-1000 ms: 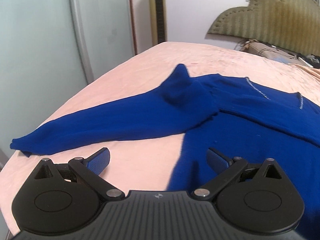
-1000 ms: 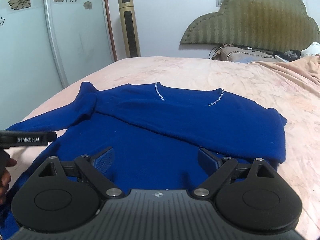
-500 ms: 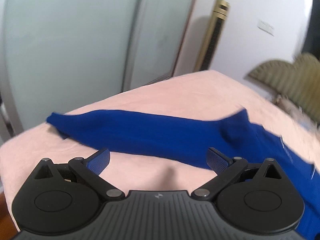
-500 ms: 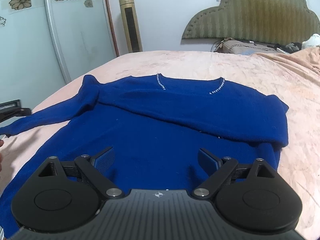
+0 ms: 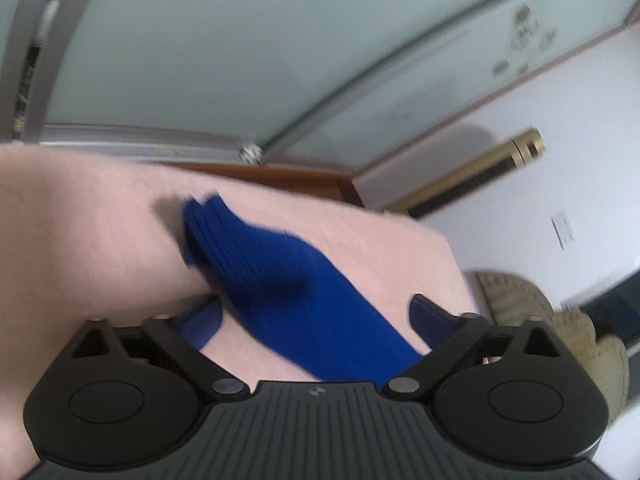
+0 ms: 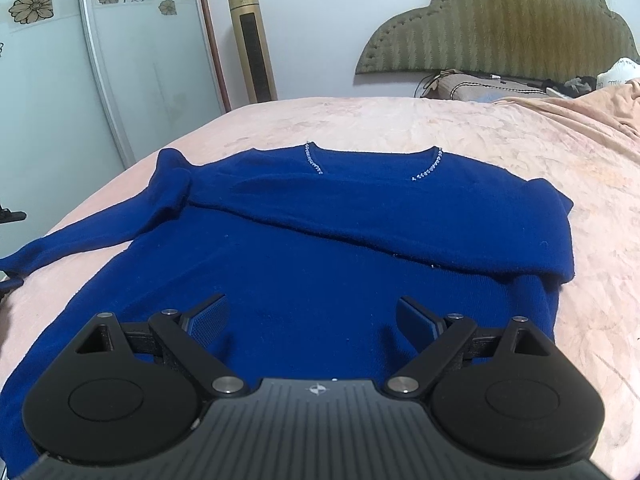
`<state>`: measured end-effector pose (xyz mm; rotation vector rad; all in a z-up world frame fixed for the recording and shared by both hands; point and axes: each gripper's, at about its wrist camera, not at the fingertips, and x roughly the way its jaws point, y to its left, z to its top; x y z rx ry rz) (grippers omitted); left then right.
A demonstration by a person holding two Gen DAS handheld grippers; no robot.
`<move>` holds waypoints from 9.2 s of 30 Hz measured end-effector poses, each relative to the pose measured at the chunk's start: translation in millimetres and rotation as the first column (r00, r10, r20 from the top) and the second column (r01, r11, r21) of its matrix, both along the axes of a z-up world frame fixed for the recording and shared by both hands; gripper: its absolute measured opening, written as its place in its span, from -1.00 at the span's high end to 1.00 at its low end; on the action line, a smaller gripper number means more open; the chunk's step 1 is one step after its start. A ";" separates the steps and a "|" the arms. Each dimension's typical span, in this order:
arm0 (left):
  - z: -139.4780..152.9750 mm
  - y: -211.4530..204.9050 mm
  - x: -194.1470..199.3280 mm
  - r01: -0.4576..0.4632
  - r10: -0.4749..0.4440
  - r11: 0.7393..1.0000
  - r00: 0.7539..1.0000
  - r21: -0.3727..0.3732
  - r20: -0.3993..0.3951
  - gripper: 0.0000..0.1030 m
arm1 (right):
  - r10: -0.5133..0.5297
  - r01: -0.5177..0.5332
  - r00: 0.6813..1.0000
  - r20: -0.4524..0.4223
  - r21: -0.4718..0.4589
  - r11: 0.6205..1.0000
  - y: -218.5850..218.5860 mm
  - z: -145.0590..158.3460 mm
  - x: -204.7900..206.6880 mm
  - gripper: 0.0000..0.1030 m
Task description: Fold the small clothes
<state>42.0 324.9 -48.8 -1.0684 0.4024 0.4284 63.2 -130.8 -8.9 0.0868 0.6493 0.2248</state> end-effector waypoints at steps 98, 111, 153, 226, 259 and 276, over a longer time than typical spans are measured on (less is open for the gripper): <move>41.7 -244.0 96.1 0.707 -0.557 0.302 0.675 0.639 -0.484 -0.82 | -0.212 0.206 0.977 0.040 0.110 0.972 -58.3 15.9 130.0 0.69; 36.5 -253.5 106.1 0.733 -0.551 0.288 0.653 0.616 -0.520 -0.82 | -0.327 0.332 0.943 -0.061 0.229 0.915 -118.9 -13.7 105.1 0.69; 37.2 -289.7 53.5 0.787 -0.625 0.271 0.582 0.554 -0.520 -0.82 | -0.420 0.417 0.906 -0.045 -0.070 0.906 -83.7 -20.8 31.2 -0.80; 28.6 -203.7 -104.6 0.887 -0.809 0.170 0.374 0.429 -0.453 -0.49 | -0.005 0.037 0.974 -0.226 0.135 0.990 -53.4 -13.6 -194.0 0.16; 75.2 -183.2 -105.6 0.872 -0.849 0.269 0.415 0.410 -0.327 0.25 | 0.040 -0.031 0.999 -0.036 0.230 0.973 -59.6 32.5 -193.0 0.77; 14.6 -211.9 -105.1 0.935 -0.899 0.284 0.337 0.215 -0.280 0.77 | 0.047 -0.037 0.998 -0.036 0.249 0.968 -55.3 26.6 -192.4 0.77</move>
